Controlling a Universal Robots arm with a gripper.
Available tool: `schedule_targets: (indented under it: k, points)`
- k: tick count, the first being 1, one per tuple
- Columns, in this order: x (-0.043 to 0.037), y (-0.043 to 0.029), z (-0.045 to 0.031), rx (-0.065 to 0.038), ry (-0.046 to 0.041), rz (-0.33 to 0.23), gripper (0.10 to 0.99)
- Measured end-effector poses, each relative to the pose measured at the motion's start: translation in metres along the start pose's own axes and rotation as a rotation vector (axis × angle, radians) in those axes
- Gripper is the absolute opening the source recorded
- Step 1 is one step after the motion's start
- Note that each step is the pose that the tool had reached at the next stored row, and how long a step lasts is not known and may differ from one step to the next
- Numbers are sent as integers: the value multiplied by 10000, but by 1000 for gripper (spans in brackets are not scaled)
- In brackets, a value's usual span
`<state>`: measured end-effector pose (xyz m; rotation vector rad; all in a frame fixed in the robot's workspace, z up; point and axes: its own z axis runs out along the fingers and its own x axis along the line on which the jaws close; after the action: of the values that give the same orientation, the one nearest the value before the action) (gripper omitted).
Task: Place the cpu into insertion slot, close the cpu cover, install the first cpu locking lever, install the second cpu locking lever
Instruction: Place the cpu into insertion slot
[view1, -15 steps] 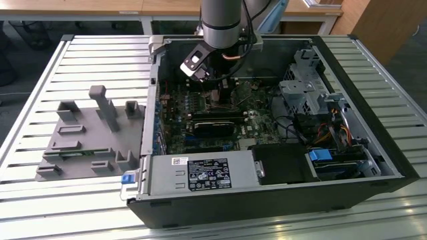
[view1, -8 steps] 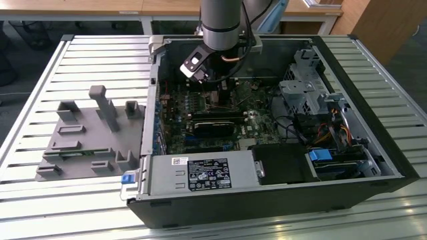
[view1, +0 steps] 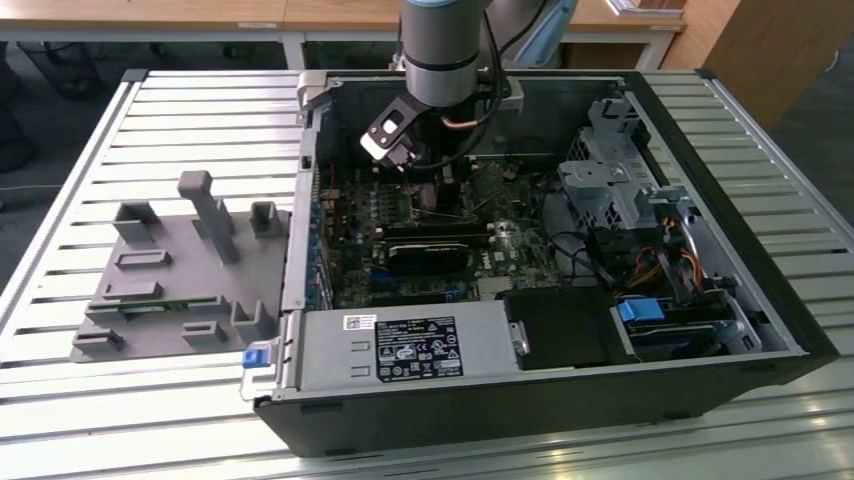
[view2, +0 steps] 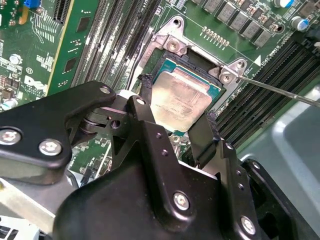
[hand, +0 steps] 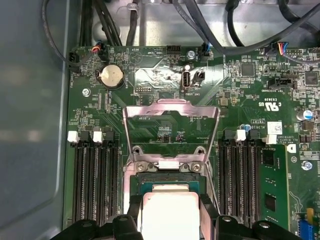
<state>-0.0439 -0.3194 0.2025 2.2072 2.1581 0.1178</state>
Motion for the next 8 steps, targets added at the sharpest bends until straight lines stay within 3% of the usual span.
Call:
schedule_targets:
  k: [8]
  points:
    - [-1,11,42,2,-7,12,541]
